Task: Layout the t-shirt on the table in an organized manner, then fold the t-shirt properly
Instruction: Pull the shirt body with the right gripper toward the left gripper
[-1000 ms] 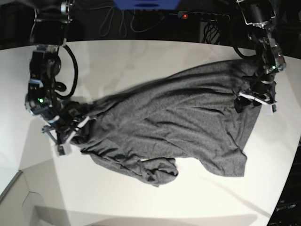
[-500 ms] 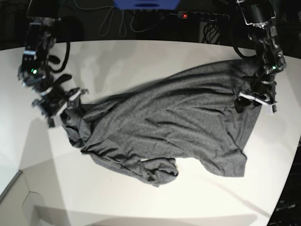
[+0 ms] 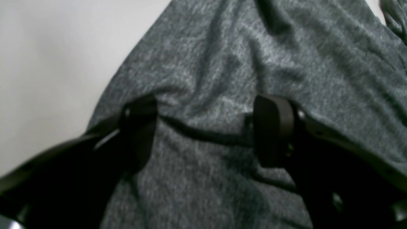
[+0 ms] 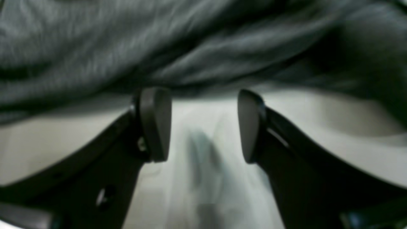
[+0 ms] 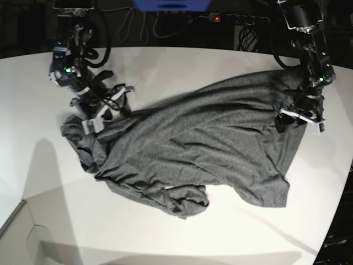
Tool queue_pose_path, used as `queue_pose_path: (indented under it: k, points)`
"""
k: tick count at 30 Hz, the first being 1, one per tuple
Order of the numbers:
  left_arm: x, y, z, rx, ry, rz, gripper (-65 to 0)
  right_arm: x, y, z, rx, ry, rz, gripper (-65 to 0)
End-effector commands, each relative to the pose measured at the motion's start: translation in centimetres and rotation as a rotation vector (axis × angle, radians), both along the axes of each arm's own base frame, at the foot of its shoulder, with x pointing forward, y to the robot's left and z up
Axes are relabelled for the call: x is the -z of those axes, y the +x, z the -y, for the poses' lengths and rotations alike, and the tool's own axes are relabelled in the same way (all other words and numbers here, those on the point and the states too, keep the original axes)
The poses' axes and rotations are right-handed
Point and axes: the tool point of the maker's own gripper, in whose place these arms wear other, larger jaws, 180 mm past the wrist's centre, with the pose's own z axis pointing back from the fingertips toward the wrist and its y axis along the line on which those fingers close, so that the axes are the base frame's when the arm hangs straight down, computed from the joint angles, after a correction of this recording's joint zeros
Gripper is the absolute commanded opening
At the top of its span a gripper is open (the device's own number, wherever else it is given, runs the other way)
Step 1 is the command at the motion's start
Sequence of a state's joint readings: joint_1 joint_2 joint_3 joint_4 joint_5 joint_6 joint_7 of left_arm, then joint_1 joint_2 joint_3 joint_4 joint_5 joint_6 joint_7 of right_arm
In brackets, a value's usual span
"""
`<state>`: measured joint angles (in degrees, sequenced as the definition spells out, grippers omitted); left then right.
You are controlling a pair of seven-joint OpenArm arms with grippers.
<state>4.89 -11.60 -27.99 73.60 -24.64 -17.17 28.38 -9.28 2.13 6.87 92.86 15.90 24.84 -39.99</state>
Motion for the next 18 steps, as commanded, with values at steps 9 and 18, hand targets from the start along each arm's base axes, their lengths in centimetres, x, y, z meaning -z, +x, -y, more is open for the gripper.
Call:
queue_pose_path:
  k: [9, 18]
  points:
    - [0.6, -0.6, -0.1, 0.005, 0.004, -0.047, -18.7, -0.5, 2.8, -1.3, 0.014, 0.066, 0.039, -31.5]
    - [0.6, -0.6, -0.2, 0.003, 0.003, -0.046, -18.7, -1.4, 3.8, -2.2, 0.001, 0.078, 0.066, -57.0]
